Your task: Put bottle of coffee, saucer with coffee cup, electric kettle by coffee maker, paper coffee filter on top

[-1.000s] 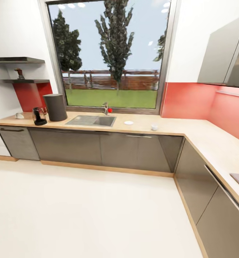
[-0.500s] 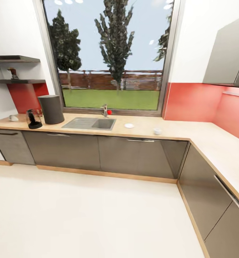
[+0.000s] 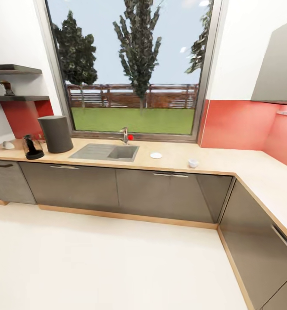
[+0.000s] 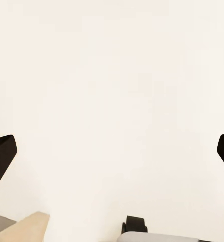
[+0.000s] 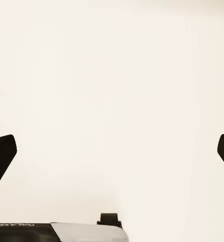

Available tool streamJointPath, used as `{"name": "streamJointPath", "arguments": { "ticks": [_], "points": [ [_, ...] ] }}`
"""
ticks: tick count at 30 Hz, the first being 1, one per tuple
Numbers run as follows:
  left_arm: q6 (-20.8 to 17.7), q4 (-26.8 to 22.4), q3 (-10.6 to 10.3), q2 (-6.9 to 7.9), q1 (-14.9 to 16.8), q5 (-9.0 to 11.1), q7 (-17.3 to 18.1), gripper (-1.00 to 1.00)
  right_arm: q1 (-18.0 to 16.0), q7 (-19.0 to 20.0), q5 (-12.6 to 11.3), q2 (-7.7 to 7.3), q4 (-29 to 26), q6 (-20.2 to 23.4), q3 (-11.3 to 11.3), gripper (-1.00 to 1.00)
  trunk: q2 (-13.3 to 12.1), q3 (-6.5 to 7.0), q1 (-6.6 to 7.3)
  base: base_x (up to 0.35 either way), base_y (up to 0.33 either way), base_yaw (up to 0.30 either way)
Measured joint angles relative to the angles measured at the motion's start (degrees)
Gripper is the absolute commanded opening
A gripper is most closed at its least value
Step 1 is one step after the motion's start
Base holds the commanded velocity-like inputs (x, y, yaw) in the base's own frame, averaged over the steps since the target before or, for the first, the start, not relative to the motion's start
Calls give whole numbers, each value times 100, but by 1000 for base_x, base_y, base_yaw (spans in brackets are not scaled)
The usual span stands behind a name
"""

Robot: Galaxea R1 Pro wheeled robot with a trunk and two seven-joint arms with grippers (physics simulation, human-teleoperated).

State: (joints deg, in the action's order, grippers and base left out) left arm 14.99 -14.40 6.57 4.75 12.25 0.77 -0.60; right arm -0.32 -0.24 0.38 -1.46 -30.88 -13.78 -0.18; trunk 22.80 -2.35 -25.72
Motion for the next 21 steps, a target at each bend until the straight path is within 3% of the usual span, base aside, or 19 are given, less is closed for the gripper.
{"name": "streamJointPath", "arguments": {
  "ticks": [10, 21],
  "points": [
    [7, 11, -1, 38, 0, -10, -5, 100, 0, 4, -11, -1, 84, -4, 2, 100, 0, 0, 0, 337, 0, 19],
    [4, 9, 14, 106, -2, -6, -16, 100, -1, 0, -5, 12, 91, -3, 18, 100, 0, 1, 0, 337, 0, 246]
  ]
}}
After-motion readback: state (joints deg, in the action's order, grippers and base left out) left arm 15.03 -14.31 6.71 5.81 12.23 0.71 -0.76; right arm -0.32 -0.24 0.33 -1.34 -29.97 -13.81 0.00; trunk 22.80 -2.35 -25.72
